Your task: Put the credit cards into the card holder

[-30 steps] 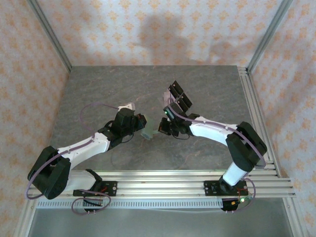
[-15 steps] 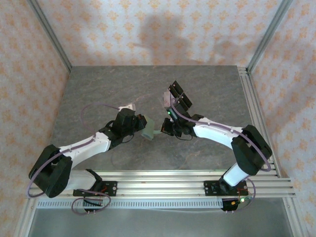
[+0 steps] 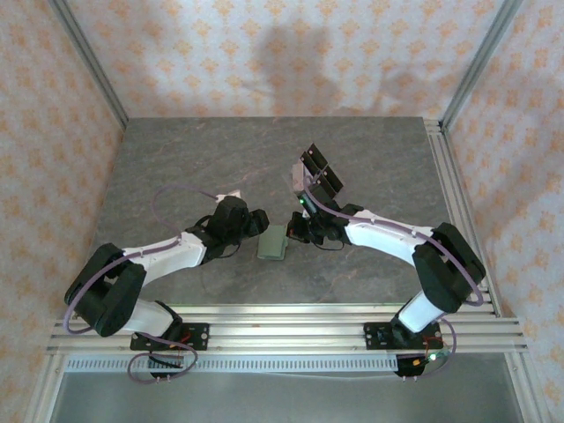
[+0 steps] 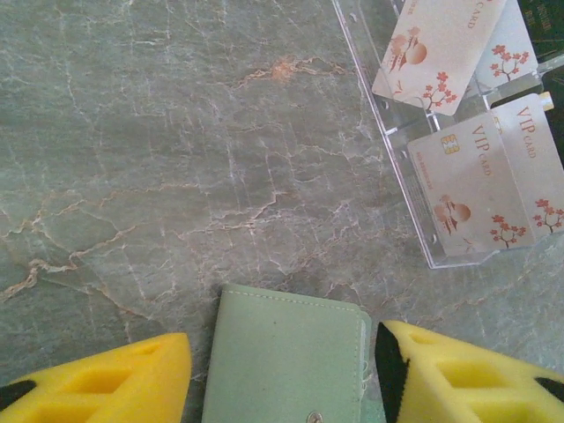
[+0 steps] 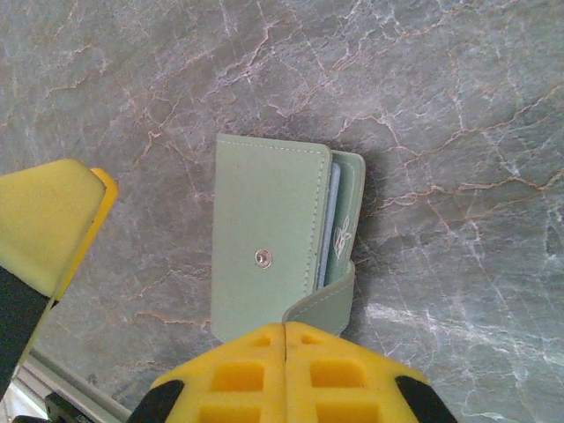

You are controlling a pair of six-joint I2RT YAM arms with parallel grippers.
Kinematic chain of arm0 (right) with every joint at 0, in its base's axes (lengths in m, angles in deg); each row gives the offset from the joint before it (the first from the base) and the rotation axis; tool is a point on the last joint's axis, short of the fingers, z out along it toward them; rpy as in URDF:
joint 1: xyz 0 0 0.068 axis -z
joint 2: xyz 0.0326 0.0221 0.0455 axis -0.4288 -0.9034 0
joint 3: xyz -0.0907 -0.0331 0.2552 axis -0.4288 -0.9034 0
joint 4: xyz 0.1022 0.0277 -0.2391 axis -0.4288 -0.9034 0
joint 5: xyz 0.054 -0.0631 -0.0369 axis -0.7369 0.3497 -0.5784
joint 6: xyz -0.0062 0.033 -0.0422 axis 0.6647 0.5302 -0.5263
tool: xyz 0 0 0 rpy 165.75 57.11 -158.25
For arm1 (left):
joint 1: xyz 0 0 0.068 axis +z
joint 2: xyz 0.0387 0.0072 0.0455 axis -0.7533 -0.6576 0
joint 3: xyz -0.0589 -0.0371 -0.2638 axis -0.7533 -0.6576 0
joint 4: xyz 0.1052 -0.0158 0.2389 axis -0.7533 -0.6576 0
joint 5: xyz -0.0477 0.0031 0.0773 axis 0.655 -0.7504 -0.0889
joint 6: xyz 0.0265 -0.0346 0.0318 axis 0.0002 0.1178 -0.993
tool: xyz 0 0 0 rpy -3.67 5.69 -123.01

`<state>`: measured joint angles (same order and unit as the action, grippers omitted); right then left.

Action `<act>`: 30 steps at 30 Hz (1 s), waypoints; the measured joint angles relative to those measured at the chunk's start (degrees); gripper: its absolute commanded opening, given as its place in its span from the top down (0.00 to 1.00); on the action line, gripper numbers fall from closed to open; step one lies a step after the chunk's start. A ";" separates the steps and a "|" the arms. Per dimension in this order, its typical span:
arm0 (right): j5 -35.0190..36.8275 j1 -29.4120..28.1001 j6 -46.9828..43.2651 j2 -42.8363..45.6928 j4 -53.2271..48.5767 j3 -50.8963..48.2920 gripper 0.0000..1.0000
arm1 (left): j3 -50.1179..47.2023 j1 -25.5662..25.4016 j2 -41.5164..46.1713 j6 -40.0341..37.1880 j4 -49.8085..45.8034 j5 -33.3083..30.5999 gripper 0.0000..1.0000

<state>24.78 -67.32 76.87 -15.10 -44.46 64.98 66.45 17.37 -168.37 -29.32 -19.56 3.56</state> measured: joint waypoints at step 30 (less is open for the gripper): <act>0.42 0.55 -0.79 4.50 -2.89 2.67 1.00 | 1.53 -1.42 1.36 -5.57 -7.72 -0.24 0.52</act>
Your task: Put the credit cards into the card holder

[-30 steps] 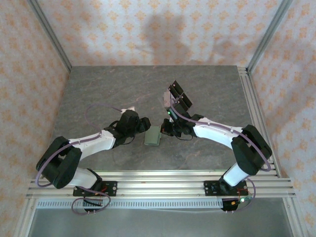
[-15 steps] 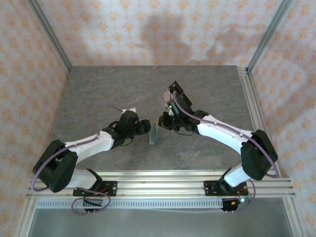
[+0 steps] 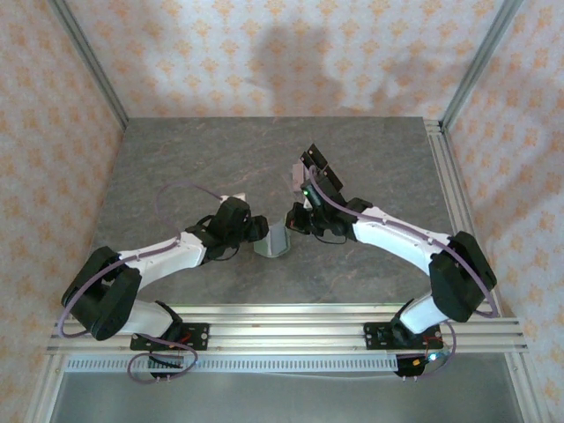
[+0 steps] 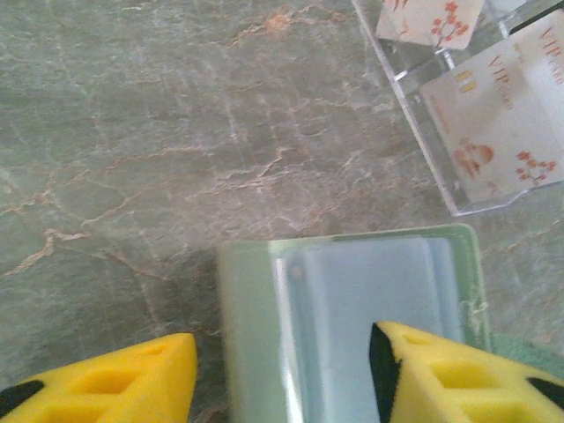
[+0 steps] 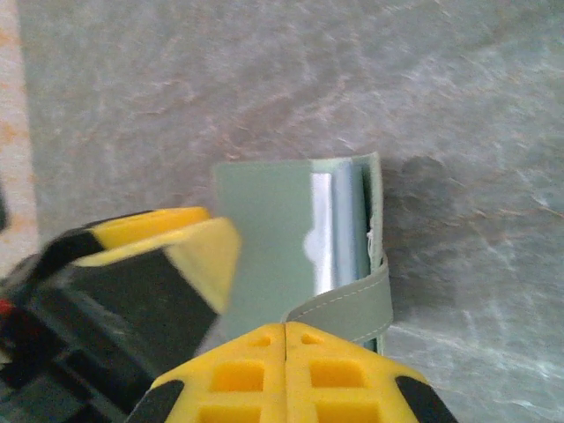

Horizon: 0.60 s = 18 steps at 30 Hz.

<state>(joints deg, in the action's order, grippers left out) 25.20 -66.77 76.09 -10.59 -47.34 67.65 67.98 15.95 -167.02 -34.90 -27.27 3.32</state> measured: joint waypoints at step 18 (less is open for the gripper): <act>5.25 2.67 -1.11 0.20 1.03 -13.29 1.00 | 1.01 -1.11 -7.06 -0.26 -9.79 -5.88 0.62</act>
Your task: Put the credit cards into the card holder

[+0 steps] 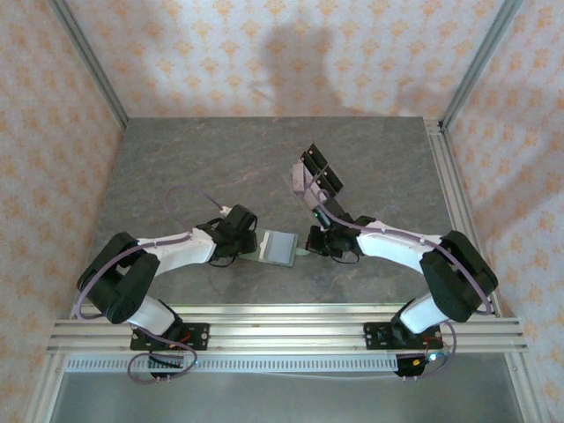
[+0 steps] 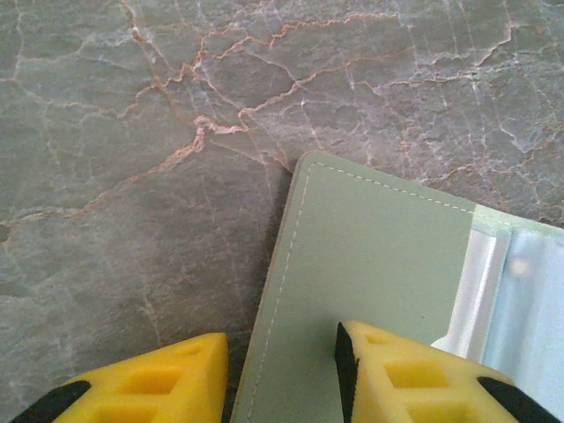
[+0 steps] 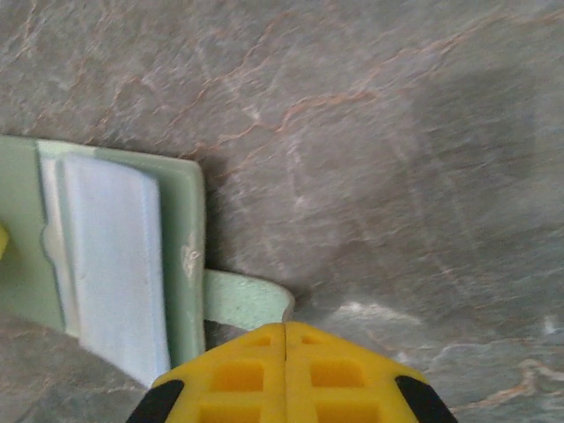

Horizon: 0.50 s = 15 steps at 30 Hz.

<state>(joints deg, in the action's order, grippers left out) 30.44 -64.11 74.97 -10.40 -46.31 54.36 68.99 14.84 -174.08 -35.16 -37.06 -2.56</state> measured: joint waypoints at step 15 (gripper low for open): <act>3.50 3.52 -4.50 -3.89 -3.21 3.21 0.64 | -0.66 -2.36 0.55 2.03 0.09 -1.31 0.59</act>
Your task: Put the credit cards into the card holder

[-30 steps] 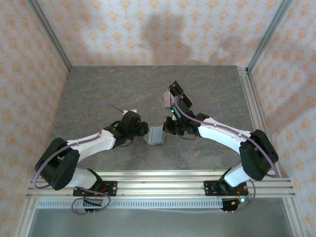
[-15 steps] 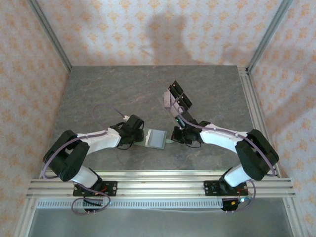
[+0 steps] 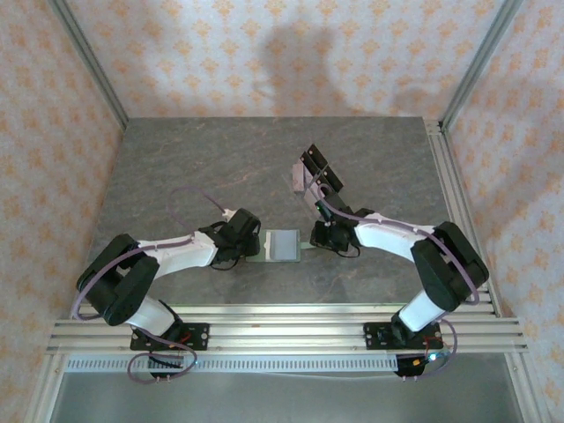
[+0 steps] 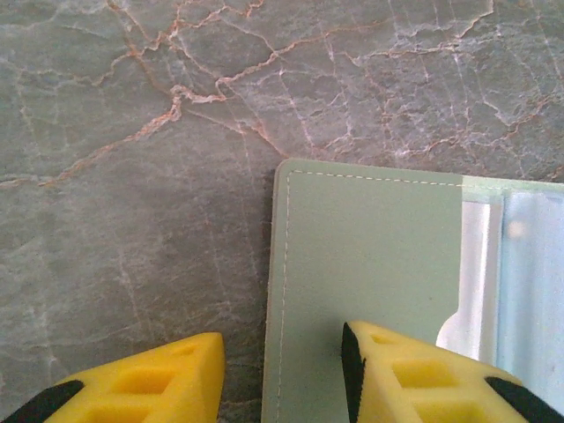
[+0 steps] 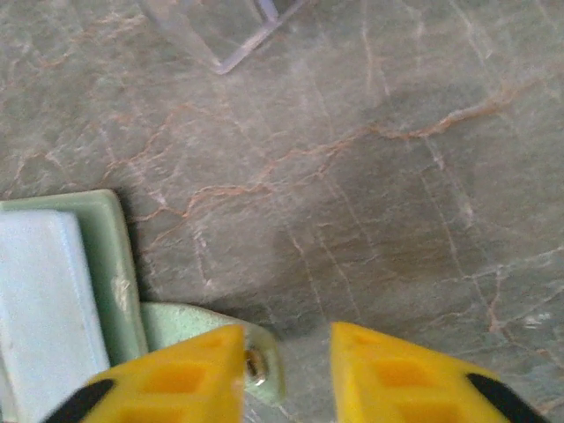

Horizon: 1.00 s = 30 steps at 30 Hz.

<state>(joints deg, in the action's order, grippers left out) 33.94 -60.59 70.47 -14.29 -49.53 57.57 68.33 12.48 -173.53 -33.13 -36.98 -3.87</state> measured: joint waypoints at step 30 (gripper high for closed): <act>-6.71 -7.65 3.82 -9.20 0.79 10.99 0.57 | -2.27 -0.74 1.77 1.36 1.92 0.00 0.59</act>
<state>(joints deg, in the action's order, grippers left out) 27.23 -68.24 74.29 -23.49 -48.74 68.56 66.06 11.73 -171.76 -31.77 -35.05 -3.87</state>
